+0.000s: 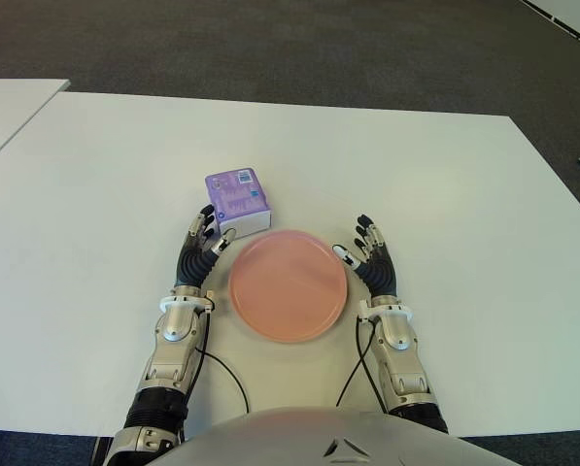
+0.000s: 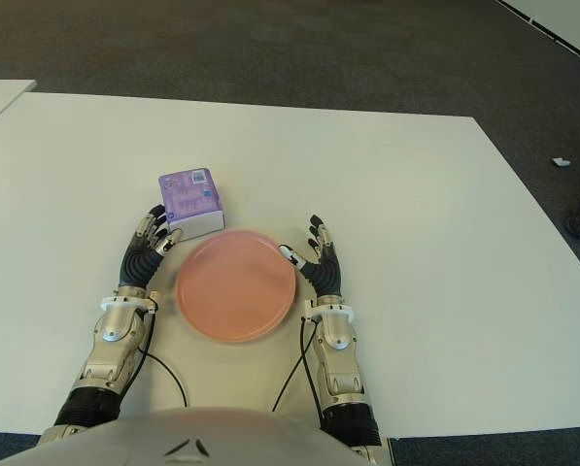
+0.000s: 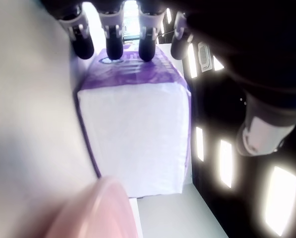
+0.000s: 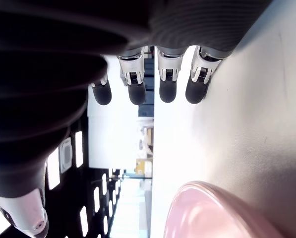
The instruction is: Put the tissue paper into the plate.
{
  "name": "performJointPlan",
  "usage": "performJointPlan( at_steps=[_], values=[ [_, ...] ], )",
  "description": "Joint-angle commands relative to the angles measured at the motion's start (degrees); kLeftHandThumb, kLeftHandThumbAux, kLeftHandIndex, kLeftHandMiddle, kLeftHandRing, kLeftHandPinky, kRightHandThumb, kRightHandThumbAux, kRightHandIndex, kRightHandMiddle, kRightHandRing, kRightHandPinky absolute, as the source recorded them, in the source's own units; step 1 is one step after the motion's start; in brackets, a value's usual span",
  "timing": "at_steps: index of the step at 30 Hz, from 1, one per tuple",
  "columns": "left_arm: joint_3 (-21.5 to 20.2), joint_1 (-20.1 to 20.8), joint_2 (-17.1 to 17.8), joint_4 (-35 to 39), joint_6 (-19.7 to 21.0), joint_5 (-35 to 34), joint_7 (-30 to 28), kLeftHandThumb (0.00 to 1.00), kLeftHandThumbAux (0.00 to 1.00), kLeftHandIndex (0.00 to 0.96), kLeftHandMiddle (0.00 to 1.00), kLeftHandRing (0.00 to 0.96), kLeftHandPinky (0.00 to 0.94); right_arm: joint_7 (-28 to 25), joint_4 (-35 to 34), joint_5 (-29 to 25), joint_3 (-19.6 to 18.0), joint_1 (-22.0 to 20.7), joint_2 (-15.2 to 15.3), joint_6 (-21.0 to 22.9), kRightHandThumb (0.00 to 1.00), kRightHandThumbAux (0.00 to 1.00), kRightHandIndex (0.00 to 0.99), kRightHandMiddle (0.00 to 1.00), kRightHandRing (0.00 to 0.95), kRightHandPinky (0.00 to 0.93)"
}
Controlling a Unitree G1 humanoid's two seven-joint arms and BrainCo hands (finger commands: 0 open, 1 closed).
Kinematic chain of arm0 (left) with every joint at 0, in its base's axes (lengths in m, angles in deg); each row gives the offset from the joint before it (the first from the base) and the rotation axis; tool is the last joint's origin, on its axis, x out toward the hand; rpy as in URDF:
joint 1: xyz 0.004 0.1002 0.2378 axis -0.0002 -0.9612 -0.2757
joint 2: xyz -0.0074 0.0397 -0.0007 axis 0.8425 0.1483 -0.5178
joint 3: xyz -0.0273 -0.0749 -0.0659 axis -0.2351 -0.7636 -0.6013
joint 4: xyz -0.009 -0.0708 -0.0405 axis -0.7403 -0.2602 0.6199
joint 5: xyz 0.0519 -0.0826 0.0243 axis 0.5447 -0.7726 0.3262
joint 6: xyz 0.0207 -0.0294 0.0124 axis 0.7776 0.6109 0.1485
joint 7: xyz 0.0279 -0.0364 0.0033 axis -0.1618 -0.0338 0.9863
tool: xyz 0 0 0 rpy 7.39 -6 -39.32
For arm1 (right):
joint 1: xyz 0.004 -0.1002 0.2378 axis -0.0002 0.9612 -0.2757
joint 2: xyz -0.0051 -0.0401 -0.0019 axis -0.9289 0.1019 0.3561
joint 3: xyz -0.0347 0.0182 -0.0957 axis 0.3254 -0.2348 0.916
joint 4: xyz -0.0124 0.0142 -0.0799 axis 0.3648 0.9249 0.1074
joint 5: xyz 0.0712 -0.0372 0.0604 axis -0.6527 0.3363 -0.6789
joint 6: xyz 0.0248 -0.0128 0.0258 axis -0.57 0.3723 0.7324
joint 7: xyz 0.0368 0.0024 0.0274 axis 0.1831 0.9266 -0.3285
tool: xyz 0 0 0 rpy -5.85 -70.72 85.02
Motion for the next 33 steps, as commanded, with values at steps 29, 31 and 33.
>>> performJointPlan(
  at_steps=[29, 31, 33],
  values=[
    [-3.0, 3.5, 3.3, -0.3, 4.3, 1.0, 1.4, 0.009, 0.507, 0.0, 0.0, 0.0, 0.0, -0.7, 4.7, -0.8, -0.4, 1.9, 0.1, 3.1, 0.0, 0.678, 0.0, 0.005, 0.0, 0.0],
    [-3.8, 5.4, 5.1, 1.6, 5.7, 1.9, 1.5, 0.027, 0.512, 0.0, 0.0, 0.0, 0.0, -0.7, 4.8, -0.7, -0.5, 1.7, 0.2, 3.0, 0.0, 0.677, 0.0, 0.006, 0.0, 0.0],
    [-4.2, 6.8, 6.8, 2.7, 6.3, 3.5, 1.9, 0.046, 0.515, 0.0, 0.0, 0.0, 0.0, -0.6, 5.1, -0.7, -0.5, 1.4, 0.3, 2.9, 0.0, 0.677, 0.0, 0.006, 0.0, 0.0]
  ],
)
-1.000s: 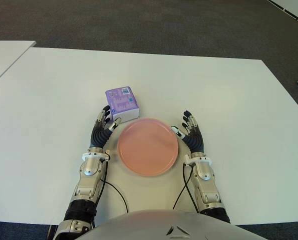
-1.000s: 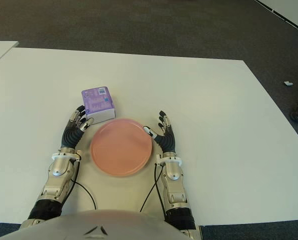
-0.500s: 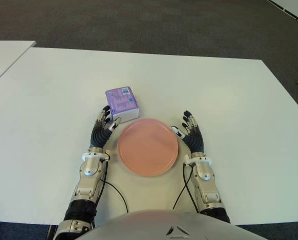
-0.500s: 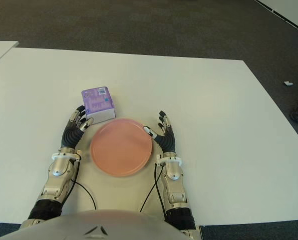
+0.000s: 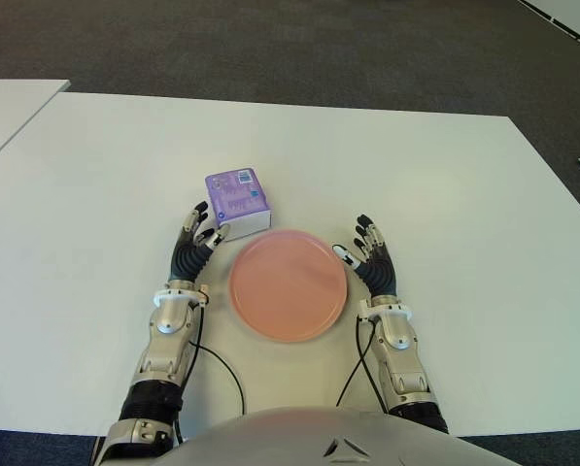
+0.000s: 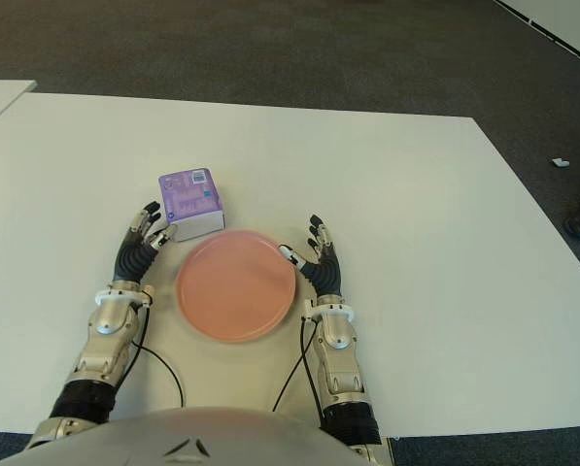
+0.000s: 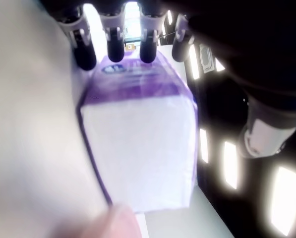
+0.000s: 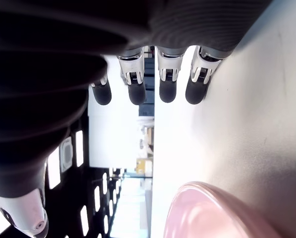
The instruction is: Put the tissue paper into the plate.
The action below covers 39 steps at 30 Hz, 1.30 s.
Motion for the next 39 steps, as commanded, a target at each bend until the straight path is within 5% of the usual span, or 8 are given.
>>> performJointPlan(
  at_steps=[1, 14, 31, 39],
  values=[
    [-1.6, 4.4, 4.7, 3.0, 2.5, 3.5, 1.4, 0.064, 0.517, 0.0, 0.0, 0.0, 0.0, -0.4, 4.4, -0.6, -0.4, 1.8, 0.2, 3.2, 0.0, 0.677, 0.0, 0.007, 0.0, 0.0],
    [-0.9, 15.2, 19.0, -2.3, -2.2, 17.9, 7.1, 0.252, 0.448, 0.0, 0.0, 0.0, 0.0, -0.2, 4.4, -0.4, -0.3, 1.3, 0.2, 3.2, 0.0, 0.678, 0.0, 0.013, 0.0, 0.0],
    [7.4, 19.6, 24.4, 3.3, 2.0, 34.4, 10.9, 0.178, 0.382, 0.0, 0.0, 0.0, 0.0, -0.6, 5.0, -0.9, -0.7, 1.1, 0.6, 2.5, 0.0, 0.692, 0.0, 0.011, 0.0, 0.0],
    [14.2, 19.2, 28.3, 4.4, -2.7, 41.8, 11.2, 0.165, 0.373, 0.0, 0.0, 0.0, 0.0, -0.8, 5.9, -0.5, -0.8, 0.5, 0.8, 2.6, 0.0, 0.689, 0.0, 0.006, 0.0, 0.0]
  ],
)
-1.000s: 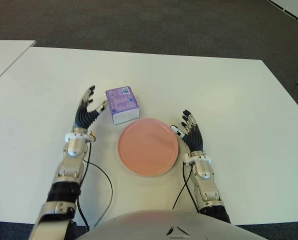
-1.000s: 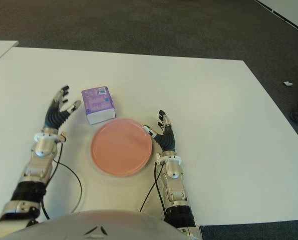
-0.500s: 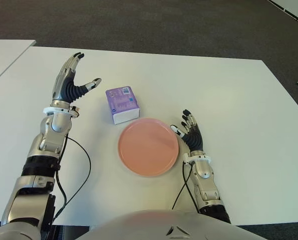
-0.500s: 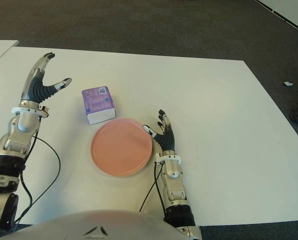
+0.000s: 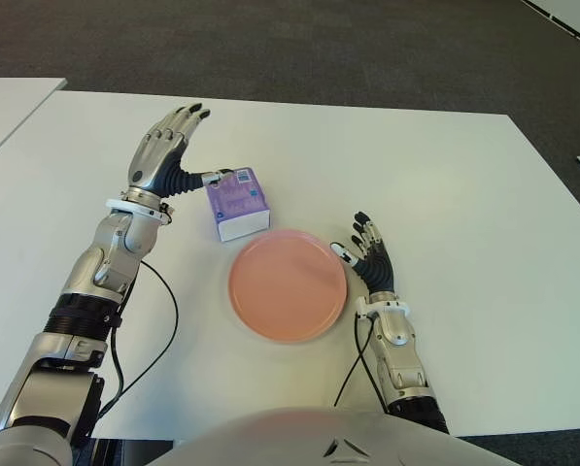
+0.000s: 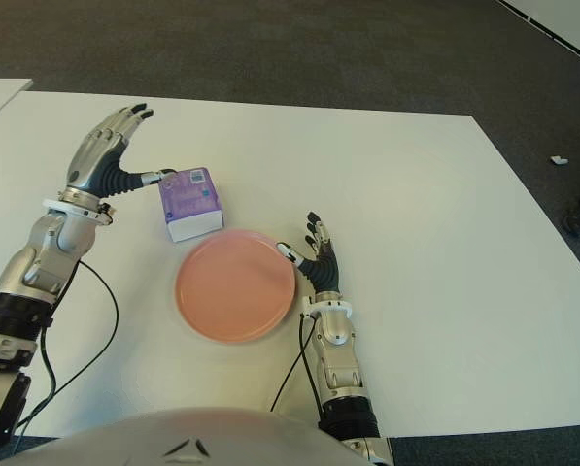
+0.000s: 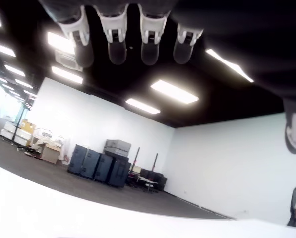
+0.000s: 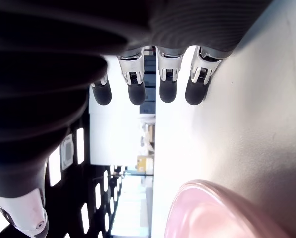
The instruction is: Put the tissue paper into the plate.
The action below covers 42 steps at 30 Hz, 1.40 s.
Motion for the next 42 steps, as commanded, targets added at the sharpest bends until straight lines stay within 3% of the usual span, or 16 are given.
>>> performJointPlan(
  at_steps=[1, 8, 14, 25, 42],
  values=[
    [5.0, -0.5, 2.7, 0.0, -3.5, 5.2, -0.1, 0.163, 0.375, 0.0, 0.0, 0.0, 0.0, -0.3, 4.0, -0.4, -0.4, 2.2, 0.2, 3.6, 0.0, 0.688, 0.0, 0.006, 0.0, 0.0],
    [8.4, -0.7, 3.1, -0.4, -5.7, 5.6, -2.2, 0.153, 0.382, 0.0, 0.0, 0.0, 0.0, -0.4, 3.8, -0.4, -0.3, 2.1, 0.2, 4.0, 0.0, 0.682, 0.0, 0.009, 0.0, 0.0],
    [11.4, -0.5, 5.4, 0.9, -8.9, 5.9, -7.9, 0.106, 0.385, 0.0, 0.0, 0.0, 0.0, -0.4, 3.7, -0.6, -0.4, 2.3, 0.2, 4.0, 0.0, 0.68, 0.0, 0.012, 0.0, 0.0],
    [13.8, -0.5, 7.2, 2.7, -11.0, 6.5, -13.0, 0.048, 0.384, 0.0, 0.0, 0.0, 0.0, -0.2, 4.6, -0.5, -0.3, 1.8, 0.0, 3.8, 0.0, 0.685, 0.0, 0.01, 0.0, 0.002],
    [15.0, 0.6, 7.1, 1.0, -11.6, 9.5, -12.4, 0.026, 0.396, 0.0, 0.0, 0.0, 0.0, -0.6, 5.3, -0.6, -0.1, 1.4, -0.1, 4.0, 0.0, 0.695, 0.0, 0.005, 0.0, 0.001]
  ],
)
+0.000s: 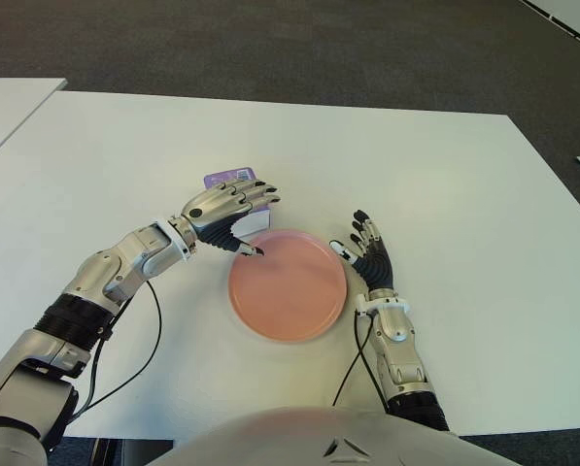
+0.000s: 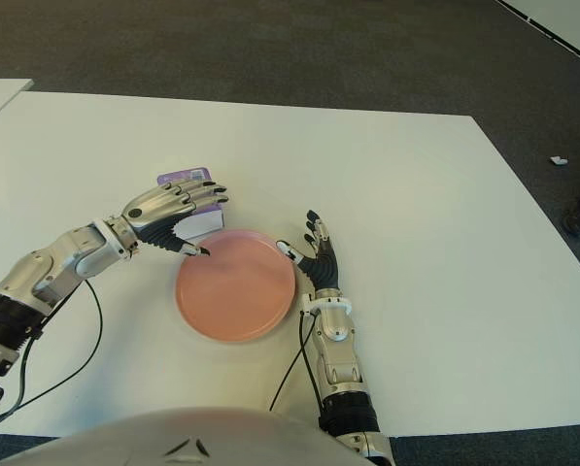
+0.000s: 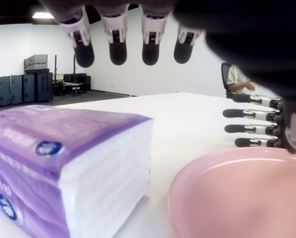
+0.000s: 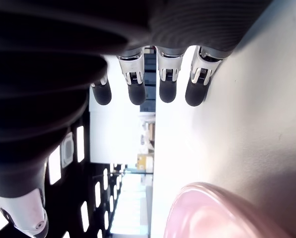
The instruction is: Put the tissue paper into the plate.
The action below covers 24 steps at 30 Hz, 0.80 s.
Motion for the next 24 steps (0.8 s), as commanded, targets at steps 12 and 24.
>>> performJointPlan(
  at_steps=[12, 24],
  values=[
    [1.9, 3.9, 0.3, -4.5, 3.9, 9.7, 8.4, 0.024, 0.4, 0.0, 0.0, 0.0, 0.0, -0.3, 3.9, -0.4, 0.0, 2.9, -0.1, 3.7, 0.0, 0.693, 0.0, 0.007, 0.0, 0.0],
    [2.1, 6.7, 0.9, -7.2, 7.6, 13.8, 16.3, 0.001, 0.395, 0.0, 0.0, 0.0, 0.0, -0.6, 4.0, -0.3, 0.1, 2.8, 0.3, 3.8, 0.0, 0.699, 0.0, 0.003, 0.0, 0.007]
  ],
)
